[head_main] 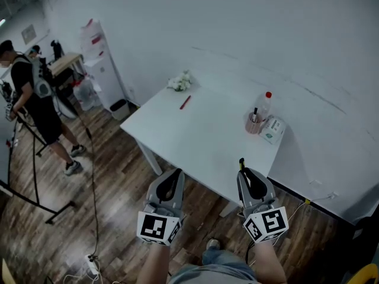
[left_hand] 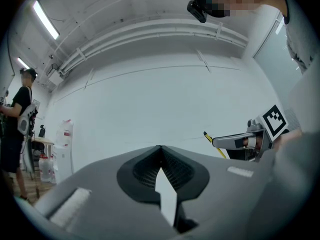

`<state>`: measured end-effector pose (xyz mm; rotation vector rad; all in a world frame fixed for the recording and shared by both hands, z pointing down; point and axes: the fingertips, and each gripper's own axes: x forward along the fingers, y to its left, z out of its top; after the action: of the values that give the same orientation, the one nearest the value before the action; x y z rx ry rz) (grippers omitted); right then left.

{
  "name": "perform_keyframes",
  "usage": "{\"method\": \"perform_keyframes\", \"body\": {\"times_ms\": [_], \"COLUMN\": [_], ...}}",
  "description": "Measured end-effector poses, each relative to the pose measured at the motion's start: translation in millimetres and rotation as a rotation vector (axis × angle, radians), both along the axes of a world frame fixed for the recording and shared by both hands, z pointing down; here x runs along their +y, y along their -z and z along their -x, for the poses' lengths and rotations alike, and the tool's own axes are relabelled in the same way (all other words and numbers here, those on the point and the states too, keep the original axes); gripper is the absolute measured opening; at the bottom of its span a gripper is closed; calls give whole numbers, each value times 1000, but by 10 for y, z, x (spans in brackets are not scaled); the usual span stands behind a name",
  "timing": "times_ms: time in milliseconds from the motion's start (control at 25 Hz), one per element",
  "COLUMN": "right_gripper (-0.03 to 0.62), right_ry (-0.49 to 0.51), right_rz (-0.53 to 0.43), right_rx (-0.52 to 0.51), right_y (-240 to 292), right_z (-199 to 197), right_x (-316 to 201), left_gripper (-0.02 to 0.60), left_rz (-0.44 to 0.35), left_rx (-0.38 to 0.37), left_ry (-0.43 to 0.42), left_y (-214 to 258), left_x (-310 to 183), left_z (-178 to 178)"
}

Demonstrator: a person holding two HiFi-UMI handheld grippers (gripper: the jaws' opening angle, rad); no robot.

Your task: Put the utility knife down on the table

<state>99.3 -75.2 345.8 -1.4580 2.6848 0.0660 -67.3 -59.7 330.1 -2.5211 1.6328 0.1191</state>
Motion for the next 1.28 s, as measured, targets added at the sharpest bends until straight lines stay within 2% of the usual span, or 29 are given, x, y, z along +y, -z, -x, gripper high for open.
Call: {"method": "perform_keyframes", "body": {"times_ms": [400,720,1280], "right_gripper": [60,60,60], "right_ry": [46,61,34], "right_rz": [14,46,126], "right_rx": [-11,-21,7], "right_y": [-55,-143,-368], "right_z": [-90,-65,151], "right_x": [-448,-696,-1288], "left_gripper": [2,3,3], "left_rz": [-8,13,6], "left_rx": [5,13,-7], "left_ry": [34,50,-7], "left_y": [22,-48,4], "left_x": [-370,-560,-1186], "left_z": [-133,-92,19]}}
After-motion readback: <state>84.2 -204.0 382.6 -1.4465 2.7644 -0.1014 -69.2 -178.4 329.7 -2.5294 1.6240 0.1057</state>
